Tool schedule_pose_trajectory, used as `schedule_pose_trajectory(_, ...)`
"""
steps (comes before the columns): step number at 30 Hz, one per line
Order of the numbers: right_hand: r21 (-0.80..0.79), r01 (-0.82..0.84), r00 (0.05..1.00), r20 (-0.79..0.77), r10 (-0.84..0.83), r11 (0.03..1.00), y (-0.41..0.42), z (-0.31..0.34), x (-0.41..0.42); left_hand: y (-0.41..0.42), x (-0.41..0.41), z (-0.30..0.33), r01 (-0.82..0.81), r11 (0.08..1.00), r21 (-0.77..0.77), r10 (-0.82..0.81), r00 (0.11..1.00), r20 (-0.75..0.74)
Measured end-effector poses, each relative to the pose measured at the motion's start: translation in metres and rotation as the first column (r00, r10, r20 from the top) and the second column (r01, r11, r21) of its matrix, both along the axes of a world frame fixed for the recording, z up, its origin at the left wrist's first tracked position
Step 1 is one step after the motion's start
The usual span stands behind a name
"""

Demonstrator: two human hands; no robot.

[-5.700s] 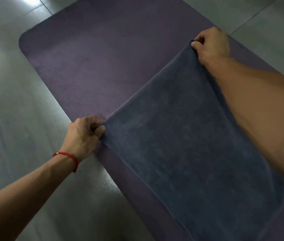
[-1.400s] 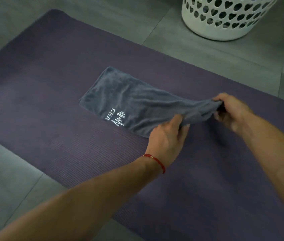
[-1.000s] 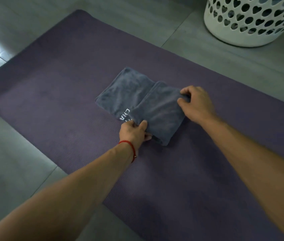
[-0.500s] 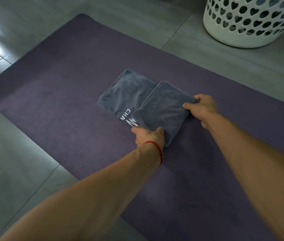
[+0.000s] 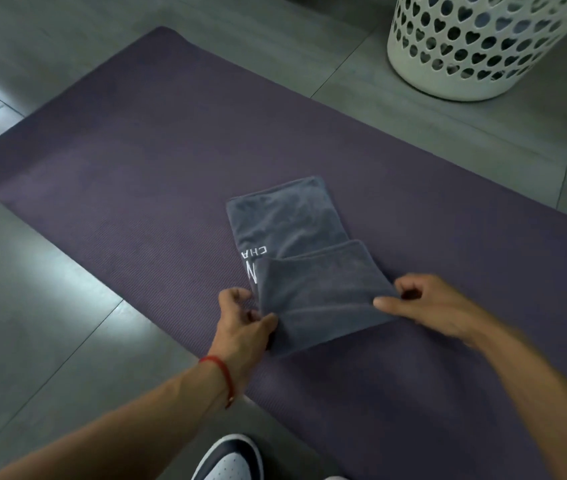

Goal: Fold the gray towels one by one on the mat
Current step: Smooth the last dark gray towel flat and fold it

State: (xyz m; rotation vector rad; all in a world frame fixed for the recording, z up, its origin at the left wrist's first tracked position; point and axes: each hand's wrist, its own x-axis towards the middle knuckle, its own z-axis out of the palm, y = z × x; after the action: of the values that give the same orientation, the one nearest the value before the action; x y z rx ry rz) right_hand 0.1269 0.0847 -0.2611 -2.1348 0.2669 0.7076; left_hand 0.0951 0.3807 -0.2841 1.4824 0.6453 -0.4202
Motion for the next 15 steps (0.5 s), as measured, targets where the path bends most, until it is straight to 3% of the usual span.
schedule_pose_trajectory(2,0.145,-0.001,1.000,0.015,-0.001,0.989,0.011,-0.002,-0.019,0.017,-0.020,-0.001,0.057,0.993,0.104,-0.067,0.993,0.096)
schedule_pose_trajectory(4,0.263,0.103,0.994,-0.001,-0.106,0.959,0.026,-0.005,-0.032,0.032,-0.027,-0.002,0.172,0.960,0.221,-0.219,0.953,0.211)
schedule_pose_trajectory(5,0.291,0.129,0.991,0.005,-0.137,0.948,0.032,-0.006,-0.035,0.039,-0.028,-0.005,0.244,0.922,0.302,-0.326,0.908,0.262)
schedule_pose_trajectory(7,0.305,0.025,0.997,0.066,-0.048,0.952,0.035,-0.008,-0.038,0.050,-0.027,-0.012,0.356,0.784,0.508,-0.549,0.779,0.302)
schedule_pose_trajectory(9,0.119,-0.251,0.961,0.150,0.233,0.961,0.035,-0.009,-0.041,0.060,-0.023,-0.019,0.385,0.588,0.711,-0.736,0.619,0.273)
schedule_pose_trajectory(11,-0.249,-0.519,0.813,0.153,0.563,0.818,0.034,-0.014,-0.045,0.070,-0.020,-0.026,0.312,0.296,0.902,-0.888,0.438,0.140)
schedule_pose_trajectory(13,-0.527,-0.587,0.652,0.143,0.745,0.615,0.035,-0.020,-0.050,0.077,-0.012,-0.027,0.225,-0.013,0.974,-0.960,0.270,-0.075)
schedule_pose_trajectory(15,-0.640,-0.533,0.559,0.224,0.798,0.553,0.033,-0.028,-0.050,0.081,-0.004,-0.033,0.233,-0.162,0.959,-0.968,0.152,-0.200)
